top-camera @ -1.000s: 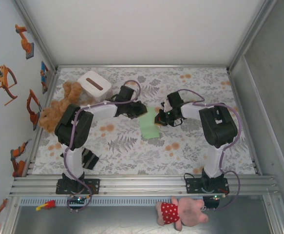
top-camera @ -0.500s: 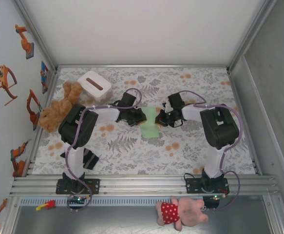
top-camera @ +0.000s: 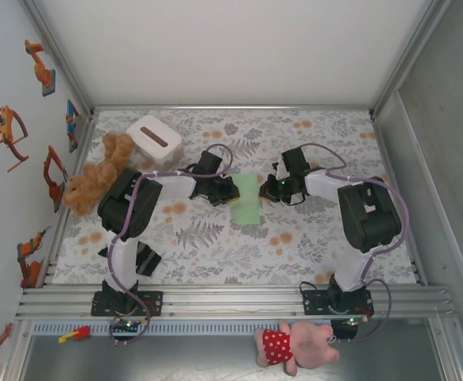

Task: Fold a paper plane with a square sheet of paper (pick it up from the middle)
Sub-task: First fold the square sheet of paper in half at the center of the table.

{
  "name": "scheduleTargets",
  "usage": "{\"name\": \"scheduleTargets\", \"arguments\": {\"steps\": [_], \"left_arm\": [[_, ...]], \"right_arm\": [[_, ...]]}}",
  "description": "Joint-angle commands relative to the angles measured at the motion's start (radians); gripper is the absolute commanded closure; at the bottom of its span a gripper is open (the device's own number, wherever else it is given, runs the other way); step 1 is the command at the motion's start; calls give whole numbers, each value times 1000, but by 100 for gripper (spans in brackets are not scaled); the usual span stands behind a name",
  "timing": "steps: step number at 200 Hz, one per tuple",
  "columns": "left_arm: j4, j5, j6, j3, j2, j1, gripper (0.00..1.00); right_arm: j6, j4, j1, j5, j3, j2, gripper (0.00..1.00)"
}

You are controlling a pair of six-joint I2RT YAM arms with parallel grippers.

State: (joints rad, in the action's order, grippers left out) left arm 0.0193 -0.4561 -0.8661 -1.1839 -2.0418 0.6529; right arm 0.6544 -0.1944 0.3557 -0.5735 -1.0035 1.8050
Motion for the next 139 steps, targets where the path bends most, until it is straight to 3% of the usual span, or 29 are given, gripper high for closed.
{"name": "scheduleTargets", "arguments": {"steps": [1, 67, 122, 139], "left_arm": [[113, 66, 44, 13, -65, 2, 89], [131, 68, 59, -3, -64, 3, 89], [144, 56, 75, -32, -47, 3, 88], [111, 8, 71, -46, -22, 3, 85]], "right_arm": [[-7, 38, 0, -86, -19, 45, 100], [-18, 49, -2, -118, -39, 119, 100], [-64, -15, -10, -57, -18, 149, 100], [-67, -29, -14, -36, -12, 167, 100]]}}
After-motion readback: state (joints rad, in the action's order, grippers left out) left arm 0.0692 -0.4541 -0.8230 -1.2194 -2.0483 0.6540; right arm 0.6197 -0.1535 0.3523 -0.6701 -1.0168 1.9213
